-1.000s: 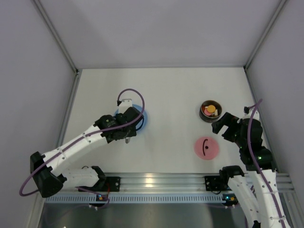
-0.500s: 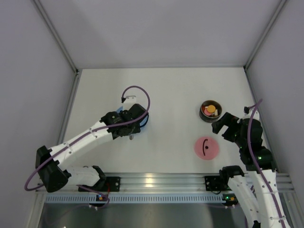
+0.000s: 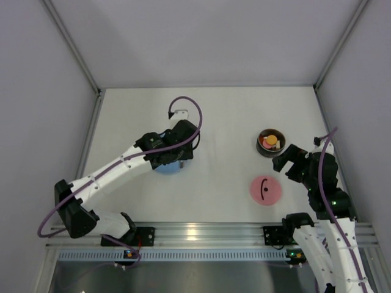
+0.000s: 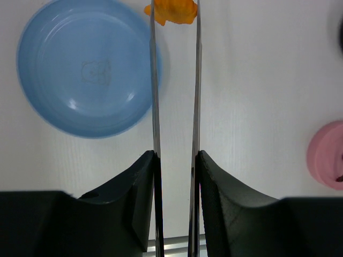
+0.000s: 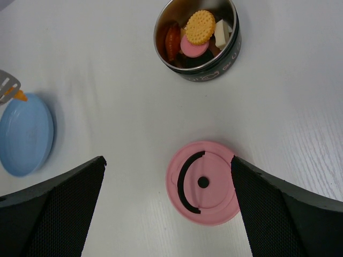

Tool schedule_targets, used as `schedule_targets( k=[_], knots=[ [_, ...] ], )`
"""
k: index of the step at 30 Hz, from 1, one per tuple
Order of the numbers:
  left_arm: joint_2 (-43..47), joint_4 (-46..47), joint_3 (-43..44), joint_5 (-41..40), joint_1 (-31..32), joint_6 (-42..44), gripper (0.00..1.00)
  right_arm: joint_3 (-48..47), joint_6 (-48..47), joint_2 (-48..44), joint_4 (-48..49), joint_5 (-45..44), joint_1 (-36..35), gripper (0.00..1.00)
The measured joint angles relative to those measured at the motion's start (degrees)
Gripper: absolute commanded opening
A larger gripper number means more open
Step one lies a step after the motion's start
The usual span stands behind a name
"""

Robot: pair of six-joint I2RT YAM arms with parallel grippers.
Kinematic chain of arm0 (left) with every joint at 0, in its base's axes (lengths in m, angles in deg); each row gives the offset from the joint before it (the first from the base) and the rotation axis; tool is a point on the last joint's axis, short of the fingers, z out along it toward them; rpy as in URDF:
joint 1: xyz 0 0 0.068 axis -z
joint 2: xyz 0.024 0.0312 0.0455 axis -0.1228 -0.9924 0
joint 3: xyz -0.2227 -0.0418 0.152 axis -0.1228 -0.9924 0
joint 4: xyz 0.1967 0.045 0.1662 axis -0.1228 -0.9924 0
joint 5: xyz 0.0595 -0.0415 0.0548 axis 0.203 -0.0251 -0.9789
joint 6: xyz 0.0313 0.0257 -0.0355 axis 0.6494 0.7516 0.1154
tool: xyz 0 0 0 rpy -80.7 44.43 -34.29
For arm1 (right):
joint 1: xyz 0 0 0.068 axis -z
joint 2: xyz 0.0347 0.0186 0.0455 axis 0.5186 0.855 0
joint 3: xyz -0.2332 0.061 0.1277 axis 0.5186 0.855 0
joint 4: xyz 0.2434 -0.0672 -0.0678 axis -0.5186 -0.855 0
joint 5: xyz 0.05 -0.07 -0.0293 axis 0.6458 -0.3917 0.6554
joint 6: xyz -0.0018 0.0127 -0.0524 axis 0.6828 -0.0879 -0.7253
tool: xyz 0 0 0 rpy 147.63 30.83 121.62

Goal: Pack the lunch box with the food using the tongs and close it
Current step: Pick up the fake food from the plate, then place the fake food in the packing box.

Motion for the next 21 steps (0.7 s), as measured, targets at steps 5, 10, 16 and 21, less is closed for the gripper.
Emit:
schedule_targets(
  k=[5, 10, 16, 21],
  knots=[
    [-6.78, 3.08, 10.08, 0.70, 3.80, 1.68, 0.17, -1.16, 0.00, 0.20, -0.26, -0.39, 0.00, 0.99],
    [-16.24, 7.54, 20.02, 2.54, 8.61, 3.43, 0.17, -3.39, -0.04, 0.31, -0.52, -1.42, 0.00, 0.99],
    [-26.32, 14.60, 26.03, 6.45, 12.04, 5.53, 0.17, -5.03, -0.07, 0.31, -1.22, -2.29, 0.00, 1.00],
    [-31.10, 19.47, 26.97, 9.97, 12.66, 6.82, 0.18, -6.12, -0.13, 0.24, -2.08, -2.60, 0.02, 0.99]
  ],
)
